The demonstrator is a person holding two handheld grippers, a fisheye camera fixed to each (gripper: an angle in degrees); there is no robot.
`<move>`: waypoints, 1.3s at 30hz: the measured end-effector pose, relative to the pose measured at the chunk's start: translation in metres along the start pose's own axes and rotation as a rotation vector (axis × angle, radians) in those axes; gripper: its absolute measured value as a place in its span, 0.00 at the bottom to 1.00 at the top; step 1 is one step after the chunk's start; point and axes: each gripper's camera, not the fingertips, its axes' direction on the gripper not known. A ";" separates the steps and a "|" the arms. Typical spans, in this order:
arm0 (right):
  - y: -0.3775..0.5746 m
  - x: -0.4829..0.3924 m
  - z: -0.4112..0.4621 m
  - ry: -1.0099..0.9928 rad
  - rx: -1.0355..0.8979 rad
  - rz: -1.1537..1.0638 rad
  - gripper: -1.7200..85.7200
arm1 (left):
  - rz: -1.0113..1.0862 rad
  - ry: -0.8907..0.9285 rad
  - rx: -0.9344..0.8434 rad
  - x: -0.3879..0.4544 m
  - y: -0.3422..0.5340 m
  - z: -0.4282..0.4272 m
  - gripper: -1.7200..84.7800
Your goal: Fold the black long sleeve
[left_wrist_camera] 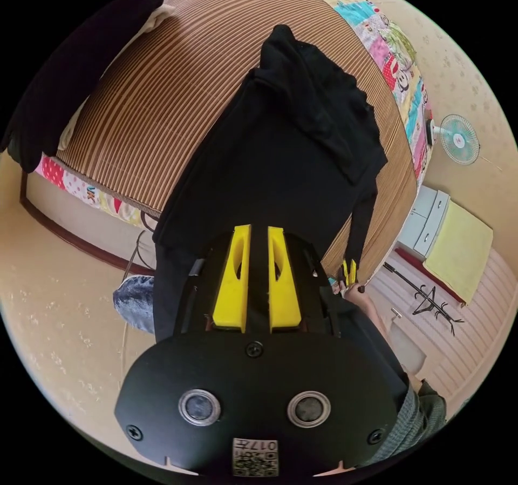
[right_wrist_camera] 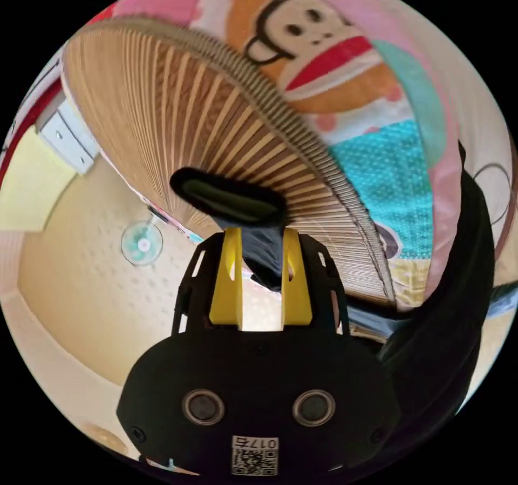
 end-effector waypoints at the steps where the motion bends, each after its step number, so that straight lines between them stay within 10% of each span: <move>1: 0.001 -0.008 -0.002 -0.009 0.012 -0.035 0.09 | 0.002 -0.008 -0.001 -0.003 -0.004 -0.001 0.09; 6: 0.023 -0.144 -0.001 -0.279 -0.213 -0.721 0.05 | 0.019 0.062 0.023 -0.017 -0.009 0.000 0.09; 9: 0.038 -0.187 -0.003 -0.087 -0.229 -0.895 0.05 | 0.070 0.129 0.005 -0.021 -0.017 0.012 0.09; 14: -0.011 -0.157 -0.001 0.207 -0.126 -0.626 0.06 | 0.183 0.065 -0.104 0.005 -0.052 0.056 0.10; 18: -0.028 -0.106 -0.013 0.076 -0.042 -0.378 0.06 | 0.284 0.115 -0.149 0.059 -0.078 0.079 0.11; 39: -0.068 -0.073 -0.044 -0.154 -0.116 -0.510 0.10 | 0.516 -0.295 0.023 0.245 -0.228 0.181 0.08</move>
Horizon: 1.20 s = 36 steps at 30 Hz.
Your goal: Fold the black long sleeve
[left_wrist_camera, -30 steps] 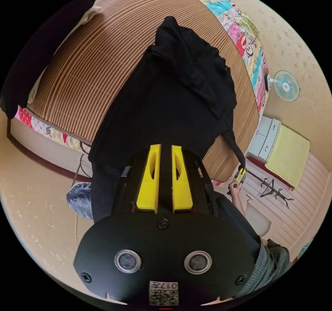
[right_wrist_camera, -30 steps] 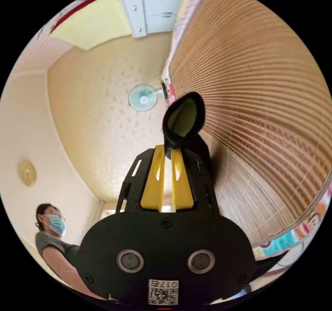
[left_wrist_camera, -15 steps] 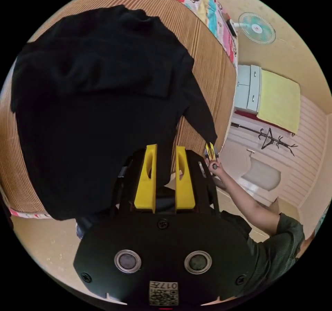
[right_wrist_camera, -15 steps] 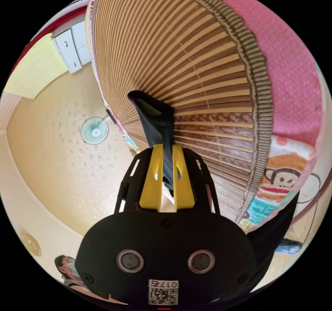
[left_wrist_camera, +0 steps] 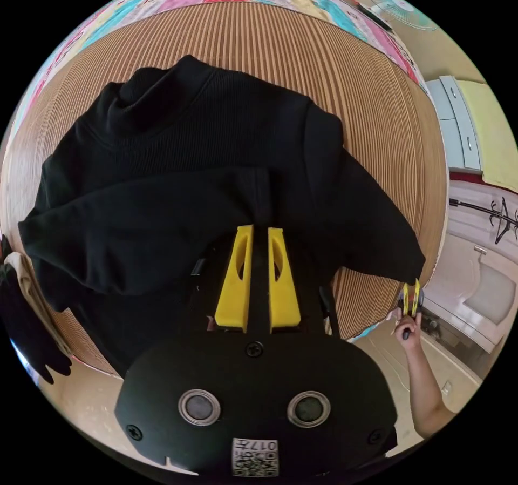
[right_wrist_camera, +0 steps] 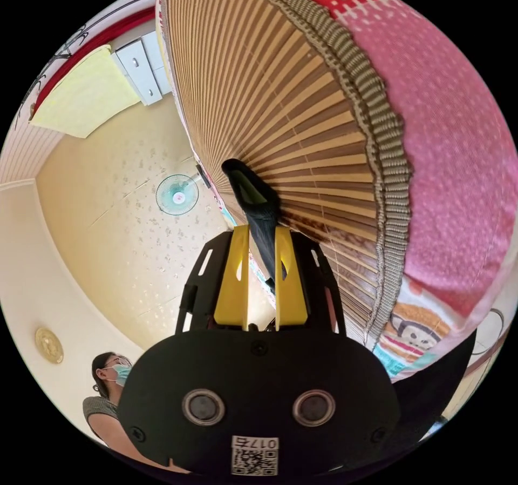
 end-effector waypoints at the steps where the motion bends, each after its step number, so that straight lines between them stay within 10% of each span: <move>1: -0.001 0.002 0.000 -0.007 0.000 0.003 0.10 | -0.008 0.057 0.029 -0.007 0.005 -0.015 0.07; 8: -0.008 0.013 0.002 -0.032 0.035 -0.002 0.09 | 0.147 0.485 0.130 -0.021 0.025 -0.078 0.08; 14: 0.003 -0.006 0.016 -0.091 0.054 -0.080 0.07 | -0.013 0.431 0.078 -0.097 0.078 -0.085 0.11; 23: 0.164 -0.116 0.180 -0.374 -0.458 -0.639 0.06 | -0.215 0.282 -0.050 -0.276 0.262 -0.137 0.10; 28: 0.314 -0.058 0.337 -0.751 -0.787 -0.459 0.07 | -0.357 0.300 -0.034 -0.365 0.352 -0.174 0.09; 36: 0.465 0.177 0.444 0.103 -1.082 -0.120 0.11 | -0.414 0.367 -0.054 -0.454 0.417 -0.214 0.08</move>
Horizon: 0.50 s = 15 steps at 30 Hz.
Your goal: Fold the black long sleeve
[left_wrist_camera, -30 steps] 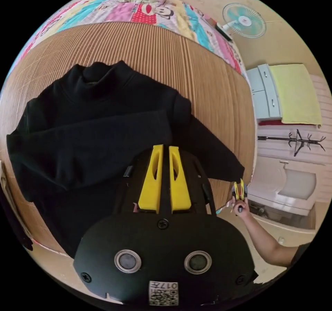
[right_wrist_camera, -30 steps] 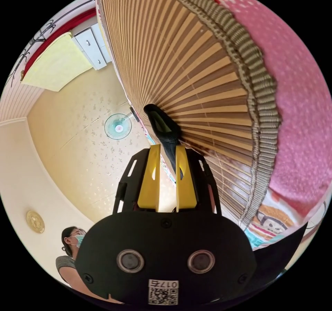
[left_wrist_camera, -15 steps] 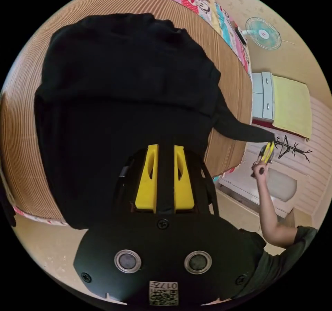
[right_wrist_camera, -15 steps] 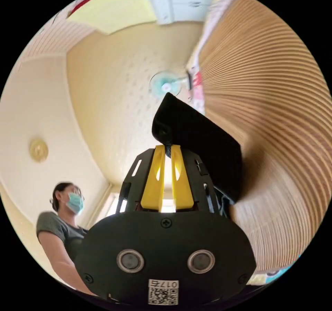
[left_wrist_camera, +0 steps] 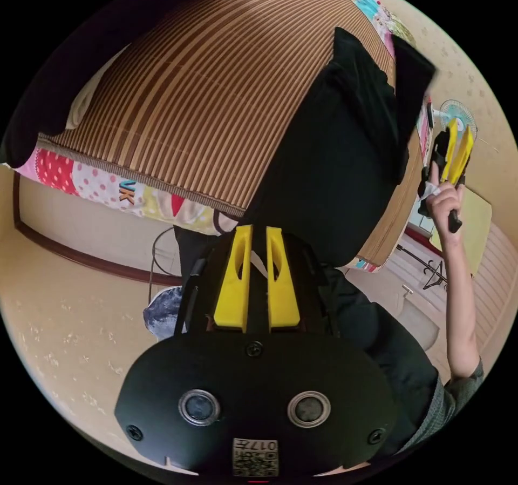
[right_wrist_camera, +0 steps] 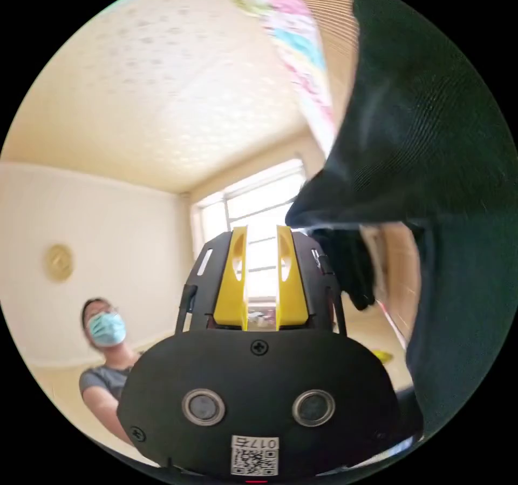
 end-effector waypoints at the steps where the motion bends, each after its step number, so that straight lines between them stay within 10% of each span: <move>1: 0.007 0.006 -0.003 0.030 0.012 0.003 0.11 | 0.014 0.009 -0.016 -0.005 -0.002 -0.007 0.08; 7: 0.093 0.073 -0.117 0.117 0.161 0.137 0.10 | 0.169 -0.059 -0.222 -0.009 -0.026 -0.014 0.10; 15: 0.184 0.053 -0.281 0.761 0.340 0.319 0.13 | 0.458 -0.284 -0.511 0.016 -0.046 0.019 0.15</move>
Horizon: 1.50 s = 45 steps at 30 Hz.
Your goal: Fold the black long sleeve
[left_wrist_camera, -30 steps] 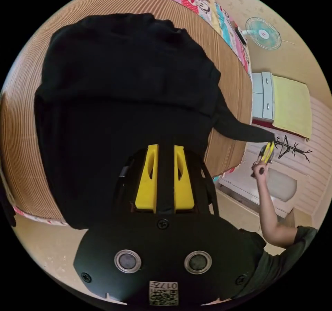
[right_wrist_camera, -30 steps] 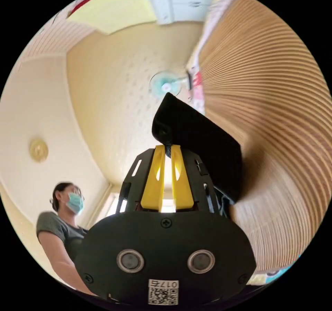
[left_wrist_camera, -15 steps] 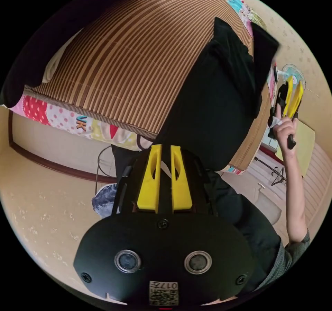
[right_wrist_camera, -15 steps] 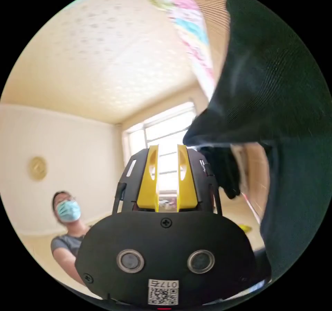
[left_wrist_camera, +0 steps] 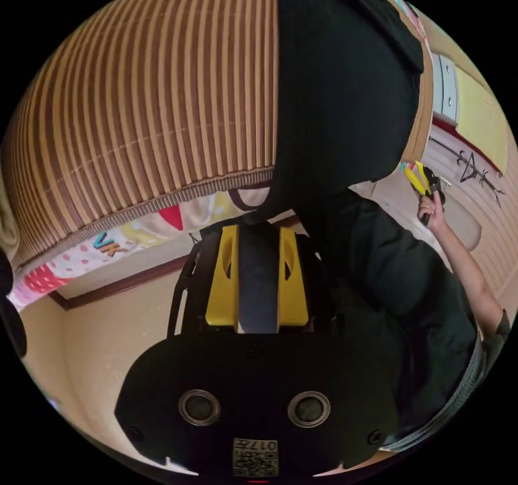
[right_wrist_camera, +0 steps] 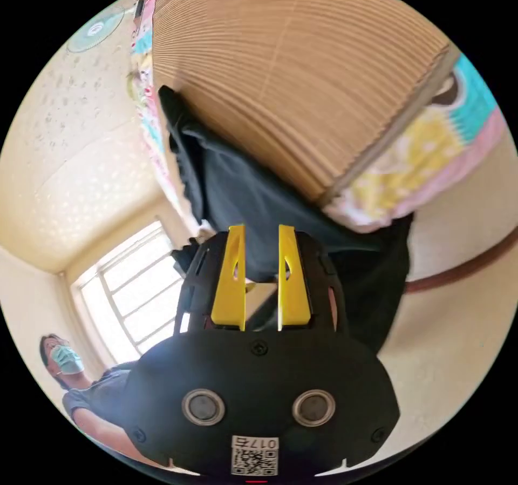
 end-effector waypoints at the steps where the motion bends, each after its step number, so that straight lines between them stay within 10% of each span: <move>1: -0.001 0.000 -0.003 0.069 -0.010 -0.001 0.14 | 0.040 -0.033 -0.044 0.005 -0.005 0.003 0.16; 9: -0.050 -0.044 0.083 0.501 -0.360 -0.246 0.18 | 0.137 -0.067 -0.200 0.004 -0.027 0.007 0.15; 16: -0.066 -0.086 0.155 0.763 -0.568 -0.484 0.10 | 0.287 0.255 -0.261 0.011 0.004 -0.035 0.01; 25: -0.053 -0.089 0.047 0.178 -0.480 -0.530 0.04 | 0.225 0.229 -0.080 0.005 0.068 -0.108 0.03; 33: -0.040 -0.120 0.001 -0.559 -0.261 -0.613 0.04 | -0.002 0.442 -0.020 -0.008 0.076 -0.050 0.24; 45: -0.119 -0.168 0.008 -0.773 -0.005 -0.428 0.03 | -0.046 0.698 0.088 0.017 0.085 -0.025 0.25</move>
